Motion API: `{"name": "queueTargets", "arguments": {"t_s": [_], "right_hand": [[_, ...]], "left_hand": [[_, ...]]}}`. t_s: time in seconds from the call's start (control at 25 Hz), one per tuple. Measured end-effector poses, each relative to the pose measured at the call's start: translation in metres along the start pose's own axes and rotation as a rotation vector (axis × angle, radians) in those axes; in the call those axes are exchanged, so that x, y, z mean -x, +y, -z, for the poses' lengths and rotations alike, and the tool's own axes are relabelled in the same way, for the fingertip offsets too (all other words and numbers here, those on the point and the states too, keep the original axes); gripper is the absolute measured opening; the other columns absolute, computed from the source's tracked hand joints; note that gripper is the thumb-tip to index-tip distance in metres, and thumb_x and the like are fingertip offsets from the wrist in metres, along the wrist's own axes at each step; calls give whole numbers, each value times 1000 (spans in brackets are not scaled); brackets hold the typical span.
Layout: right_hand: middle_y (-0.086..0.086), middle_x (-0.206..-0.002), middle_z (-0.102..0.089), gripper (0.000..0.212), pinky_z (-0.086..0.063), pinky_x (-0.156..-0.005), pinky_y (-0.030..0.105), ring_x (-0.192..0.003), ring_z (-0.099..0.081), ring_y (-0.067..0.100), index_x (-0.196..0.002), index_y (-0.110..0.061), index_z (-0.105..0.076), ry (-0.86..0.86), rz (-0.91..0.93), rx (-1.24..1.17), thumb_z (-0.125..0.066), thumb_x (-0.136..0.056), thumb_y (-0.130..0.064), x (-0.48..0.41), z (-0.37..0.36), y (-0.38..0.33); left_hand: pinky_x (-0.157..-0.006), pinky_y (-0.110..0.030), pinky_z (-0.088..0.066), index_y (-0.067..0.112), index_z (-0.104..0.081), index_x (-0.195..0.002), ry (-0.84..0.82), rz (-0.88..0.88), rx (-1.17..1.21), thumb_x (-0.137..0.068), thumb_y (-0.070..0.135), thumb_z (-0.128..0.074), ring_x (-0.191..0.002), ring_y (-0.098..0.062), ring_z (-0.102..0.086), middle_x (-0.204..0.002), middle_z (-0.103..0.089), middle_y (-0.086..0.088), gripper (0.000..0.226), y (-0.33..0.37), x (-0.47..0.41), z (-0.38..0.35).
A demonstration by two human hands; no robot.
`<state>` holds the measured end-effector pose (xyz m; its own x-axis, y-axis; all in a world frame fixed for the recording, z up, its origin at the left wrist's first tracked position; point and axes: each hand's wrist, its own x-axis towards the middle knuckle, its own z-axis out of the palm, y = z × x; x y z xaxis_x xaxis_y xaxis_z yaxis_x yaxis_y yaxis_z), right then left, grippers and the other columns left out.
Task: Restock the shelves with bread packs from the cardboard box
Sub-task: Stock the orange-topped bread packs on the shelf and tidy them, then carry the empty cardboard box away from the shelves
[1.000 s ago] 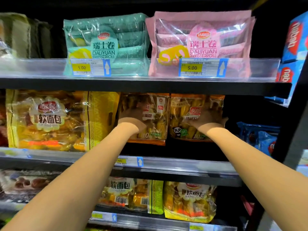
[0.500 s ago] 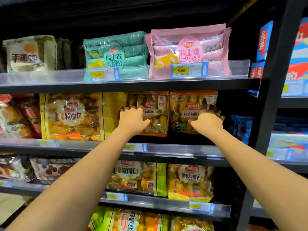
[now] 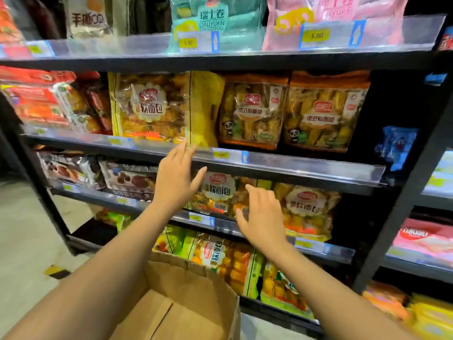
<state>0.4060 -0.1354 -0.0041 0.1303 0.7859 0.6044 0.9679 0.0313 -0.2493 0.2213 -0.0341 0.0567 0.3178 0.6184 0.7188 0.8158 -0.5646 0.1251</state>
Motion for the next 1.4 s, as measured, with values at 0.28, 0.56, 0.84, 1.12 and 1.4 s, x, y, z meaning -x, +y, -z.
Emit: {"name": "queueTargets", "arguments": {"t_s": [0.28,0.56,0.84,1.12,1.4], "right_hand": [[14,-131,-49,107,-46,-86,37,-119,-48,31,-151,-29,13,-797,-488,165,-45,-76,-79,141,-135,-7],[10,-86,-70,113,-49,-50,30,-58,-57,22,-138,-30,39,-738,-851,-86,-62,-88,-26,210,-203,-26],[9,-84,-65,116,-44,-51,31,-68,-62,26,-126,-47,47,-711,-850,-124,-59,-89,-19,212,-214,-26],[8,-69,-52,95,-36,-56,31,-61,-52,28,-149,-31,18,-961,-675,-76,-52,-90,-8,177,-140,17],[14,-69,-49,101,-37,-57,35,-58,-46,27,-148,-30,24,-972,-591,58,-53,-89,0,122,75,9]], "left_hand": [[-109,-50,-32,20,-27,-151,-450,415,-299,-88,61,-49,-141,-39,-31,-157,-26,-19,79,-142,182,-59],[-109,-58,-28,40,9,-151,-974,765,-358,-76,66,-63,-138,-45,-27,-158,-16,-17,107,-248,282,-101],[-86,-45,-52,43,17,-149,-1197,698,-329,-91,21,-59,-103,-38,-61,-122,-60,-21,97,-274,273,-84],[-71,-38,-40,33,7,-153,-1181,895,-187,-87,6,-54,-80,-33,-54,-101,-62,-23,94,-178,287,18],[-75,-43,-43,20,21,-151,-1224,879,-90,-88,12,-55,-91,-45,-60,-111,-57,-27,99,-74,224,181]]}}
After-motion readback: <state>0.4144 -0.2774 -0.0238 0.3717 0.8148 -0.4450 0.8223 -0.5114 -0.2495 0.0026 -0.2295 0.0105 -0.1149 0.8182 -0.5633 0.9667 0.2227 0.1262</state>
